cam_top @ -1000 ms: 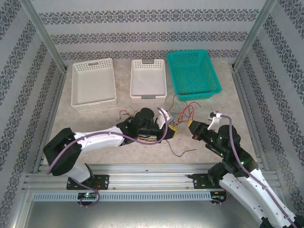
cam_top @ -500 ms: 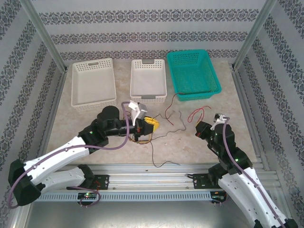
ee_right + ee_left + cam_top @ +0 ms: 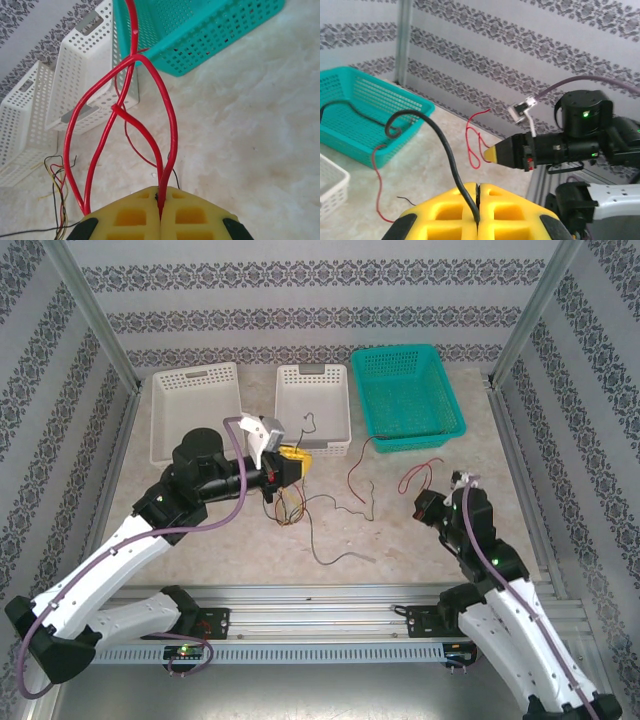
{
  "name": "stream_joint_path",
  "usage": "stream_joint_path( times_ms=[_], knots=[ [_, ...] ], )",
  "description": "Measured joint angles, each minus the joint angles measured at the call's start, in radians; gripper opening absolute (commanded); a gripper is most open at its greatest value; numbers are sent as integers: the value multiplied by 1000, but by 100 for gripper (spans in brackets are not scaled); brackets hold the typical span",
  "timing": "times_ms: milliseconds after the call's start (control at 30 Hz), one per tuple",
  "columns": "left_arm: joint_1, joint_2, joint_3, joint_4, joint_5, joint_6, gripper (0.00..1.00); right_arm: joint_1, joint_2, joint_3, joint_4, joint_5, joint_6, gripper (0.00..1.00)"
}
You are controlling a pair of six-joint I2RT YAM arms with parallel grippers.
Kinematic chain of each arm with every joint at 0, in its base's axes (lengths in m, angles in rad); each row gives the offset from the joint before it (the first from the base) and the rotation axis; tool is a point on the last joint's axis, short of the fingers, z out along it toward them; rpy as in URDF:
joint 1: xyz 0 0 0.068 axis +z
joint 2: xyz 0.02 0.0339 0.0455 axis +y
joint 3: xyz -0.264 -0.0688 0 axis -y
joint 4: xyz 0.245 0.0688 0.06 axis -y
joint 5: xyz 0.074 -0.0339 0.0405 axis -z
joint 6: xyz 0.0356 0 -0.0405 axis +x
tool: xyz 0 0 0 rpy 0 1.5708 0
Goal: Untangle the cables
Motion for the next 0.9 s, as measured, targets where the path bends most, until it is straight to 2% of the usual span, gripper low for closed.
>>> stream_joint_path(
  times_ms=[233, 433, 533, 733, 800, 900],
  knots=[
    [22, 9, 5, -40, 20, 64, 0, -98, 506, 384, 3, -82, -59, 0],
    [23, -85, -97, -41, 51, 85, 0, -151, 950, 758, -42, -104, -108, 0],
    [26, -137, -149, -39, 53, 85, 0, -158, 1128, 933, -94, -98, -131, 0],
    [29, -204, -226, -18, 21, 85, 0, -167, 1357, 1152, -186, -71, -149, 0],
    [29, -202, -234, -11, 9, 84, 0, -167, 1418, 1216, -218, -63, -162, 5],
    [34, -202, -243, -2, 3, 84, 0, -167, 1478, 1291, -268, -46, -176, 30]
  ],
)
